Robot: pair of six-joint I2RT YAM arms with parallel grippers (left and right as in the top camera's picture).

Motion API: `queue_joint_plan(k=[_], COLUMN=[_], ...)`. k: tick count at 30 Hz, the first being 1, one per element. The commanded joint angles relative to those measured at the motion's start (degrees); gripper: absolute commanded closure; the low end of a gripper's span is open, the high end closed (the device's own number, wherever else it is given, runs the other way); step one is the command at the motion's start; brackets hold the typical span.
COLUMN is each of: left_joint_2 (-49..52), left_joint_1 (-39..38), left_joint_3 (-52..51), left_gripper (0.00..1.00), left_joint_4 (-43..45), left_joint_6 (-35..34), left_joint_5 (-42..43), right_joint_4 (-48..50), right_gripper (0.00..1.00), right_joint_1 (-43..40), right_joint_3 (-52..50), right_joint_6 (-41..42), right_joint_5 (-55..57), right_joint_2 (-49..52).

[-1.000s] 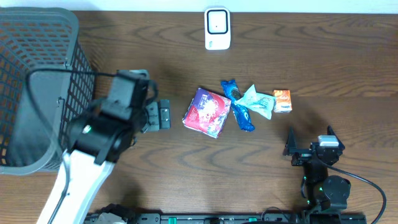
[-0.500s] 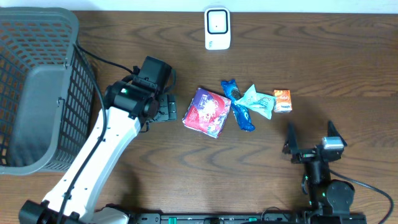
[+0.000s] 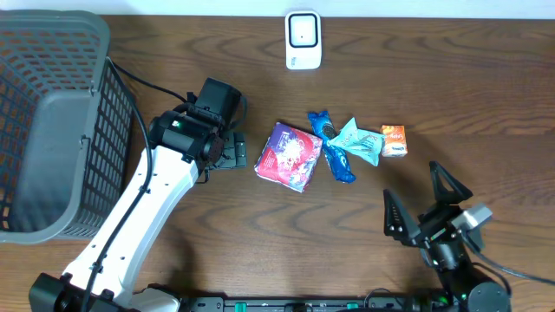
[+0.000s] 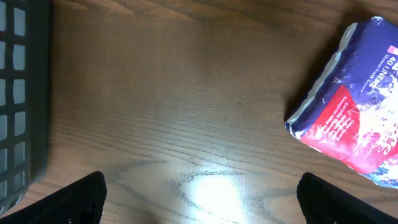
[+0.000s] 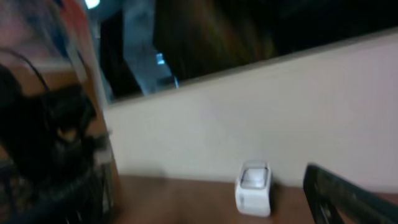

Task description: Scan the item barcode

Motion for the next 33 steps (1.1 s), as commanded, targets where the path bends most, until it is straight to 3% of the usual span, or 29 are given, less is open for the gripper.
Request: queue_joint_plan(k=[1,5,10,14,17,20,22,26,29,33], left_joint_2=[0.2,0.2,0.2,0.2,0.2,0.2,0.2,0.2,0.2,0.2], left_joint_1=[-0.2,-0.2,-0.2,-0.2,-0.2,-0.2,-0.2,-0.2,-0.2,-0.2], left_joint_3=[0.1,0.1,0.1,0.1,0.1,0.1,0.1,0.1,0.1,0.1], left_gripper=[0.02,0.02,0.02,0.02,0.02,0.02,0.02,0.02,0.02,0.02], left_joint_4=[-0.3,-0.3,-0.3,-0.3,-0.3,-0.3,-0.3,-0.3,-0.3,-0.3], left_joint_6=[-0.3,-0.3,-0.3,-0.3,-0.3,-0.3,-0.3,-0.3,-0.3,-0.3], left_joint_5=[-1.1,-1.1,-1.1,-1.1,-1.1,-1.1,-1.1,-1.1,-1.1,-1.1], right_joint_4=[-10.9,-32.8,-51.3,-64.6,-71.0,-70.1,-69.9,-77.3,-82.8,-84.1], right_gripper=[0.01,0.01,0.01,0.01,0.01,0.01,0.02,0.09,0.07,0.04], right_joint_1=[-0.3,-0.3,-0.3,-0.3,-0.3,-0.3,0.0,1.5,3.9,6.3], right_joint_3=[11.6,26.7,44.3,60.2,68.1,70.5,70.5,70.5,70.5,70.5], right_joint_6=[-6.8,-15.4,-21.9,-25.4,-22.9,-19.7,-19.0,-16.5,-14.3,-10.2], right_joint_5=[-0.8,2.5,2.8,-2.3,-10.3,-21.2,-20.3,-4.9,9.9,10.4], right_joint_2=[4.8,17.2,37.4,54.6,63.3,69.9,72.3,76.4,80.1,84.7])
